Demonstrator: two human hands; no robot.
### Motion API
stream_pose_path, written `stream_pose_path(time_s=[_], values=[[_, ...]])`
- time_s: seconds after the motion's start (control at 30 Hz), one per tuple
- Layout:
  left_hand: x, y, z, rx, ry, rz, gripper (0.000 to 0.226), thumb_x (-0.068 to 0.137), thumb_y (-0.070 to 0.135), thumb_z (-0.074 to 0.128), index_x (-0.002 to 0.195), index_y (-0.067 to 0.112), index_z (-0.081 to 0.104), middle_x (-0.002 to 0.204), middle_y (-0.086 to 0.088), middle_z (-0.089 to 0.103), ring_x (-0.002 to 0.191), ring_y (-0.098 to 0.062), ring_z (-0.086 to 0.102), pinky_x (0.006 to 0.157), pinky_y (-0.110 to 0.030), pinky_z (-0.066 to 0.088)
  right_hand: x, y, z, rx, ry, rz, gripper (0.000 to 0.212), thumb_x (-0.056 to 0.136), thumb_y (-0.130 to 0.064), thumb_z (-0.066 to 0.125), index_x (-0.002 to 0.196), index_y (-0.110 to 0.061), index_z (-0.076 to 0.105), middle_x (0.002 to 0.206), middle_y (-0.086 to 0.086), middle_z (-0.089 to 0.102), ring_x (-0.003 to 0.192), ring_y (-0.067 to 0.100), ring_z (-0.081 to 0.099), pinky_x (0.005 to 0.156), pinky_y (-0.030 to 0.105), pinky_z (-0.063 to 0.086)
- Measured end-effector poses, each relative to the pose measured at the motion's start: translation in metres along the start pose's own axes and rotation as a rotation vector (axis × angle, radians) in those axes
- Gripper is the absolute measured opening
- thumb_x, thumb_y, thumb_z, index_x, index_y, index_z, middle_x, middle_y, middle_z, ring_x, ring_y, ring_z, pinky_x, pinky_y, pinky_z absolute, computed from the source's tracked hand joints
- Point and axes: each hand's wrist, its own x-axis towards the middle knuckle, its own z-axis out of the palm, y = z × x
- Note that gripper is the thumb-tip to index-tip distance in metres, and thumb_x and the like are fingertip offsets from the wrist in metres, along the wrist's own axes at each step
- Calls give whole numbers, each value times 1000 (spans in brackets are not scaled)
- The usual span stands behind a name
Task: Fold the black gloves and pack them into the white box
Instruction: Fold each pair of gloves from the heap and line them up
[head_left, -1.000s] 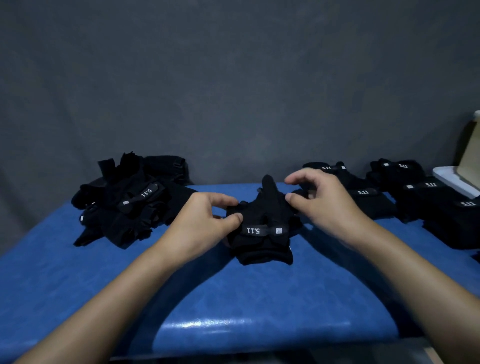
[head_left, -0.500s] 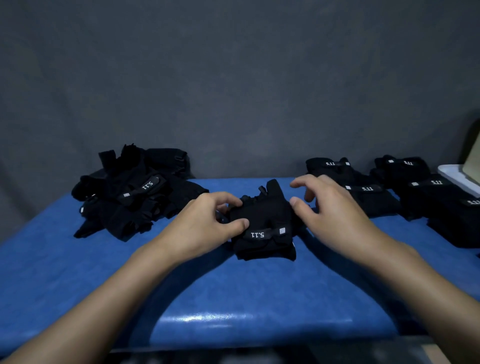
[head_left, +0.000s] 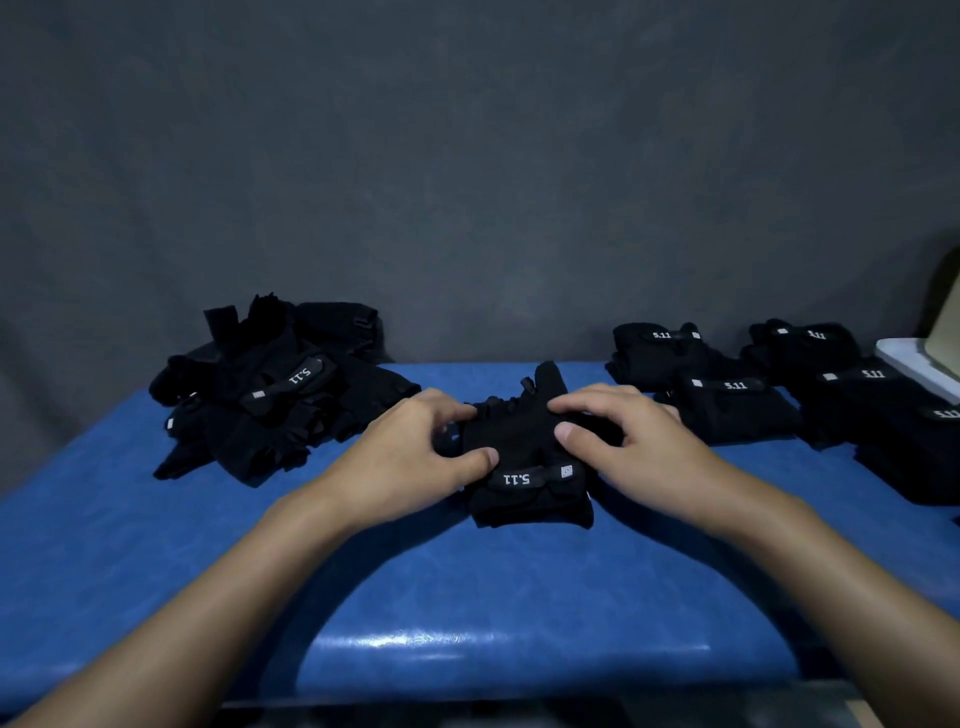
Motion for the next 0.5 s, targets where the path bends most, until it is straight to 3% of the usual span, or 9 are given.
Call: stream_pose_path(time_s=[0.1,0.2,0.3,0.4,0.5], values=[[0,1,0,-20,3,34,38,85,38,73,121,39,63,110,13,57,101,2,54,91,-15,43,2,-2,-3,103,14,-66,45,81,-49,59,123,-33,63,117,-35,54,119,-4,51,112,40,34],[0,-3,2,-38,-41,12,49,84,43,73,130,45,56,111,13,55,101,3,52,95,-22,43,4,-2,-4,144,-16,-84,53,77,-43,61,128,-31,60,123,-35,51,123,-3,49,112,39,35],[1,-9,4,6,-82,-16,56,81,56,68,134,46,52,112,17,52,111,-6,50,106,-35,42,7,1,-4,63,-84,-31,49,83,-40,62,131,-35,57,126,-35,49,126,3,47,115,39,29],[2,-11,4,69,-103,-37,57,84,59,65,136,40,53,107,23,45,118,-11,47,110,-38,38,9,4,-1,-25,-114,29,44,91,-27,60,134,-35,55,122,-37,45,131,7,42,118,34,17],[3,-11,5,93,-106,-50,60,85,60,63,138,34,53,110,20,45,122,-11,43,112,-38,35,11,5,0,-33,-142,51,45,92,-24,57,135,-36,54,114,-44,42,132,9,40,119,38,14]])
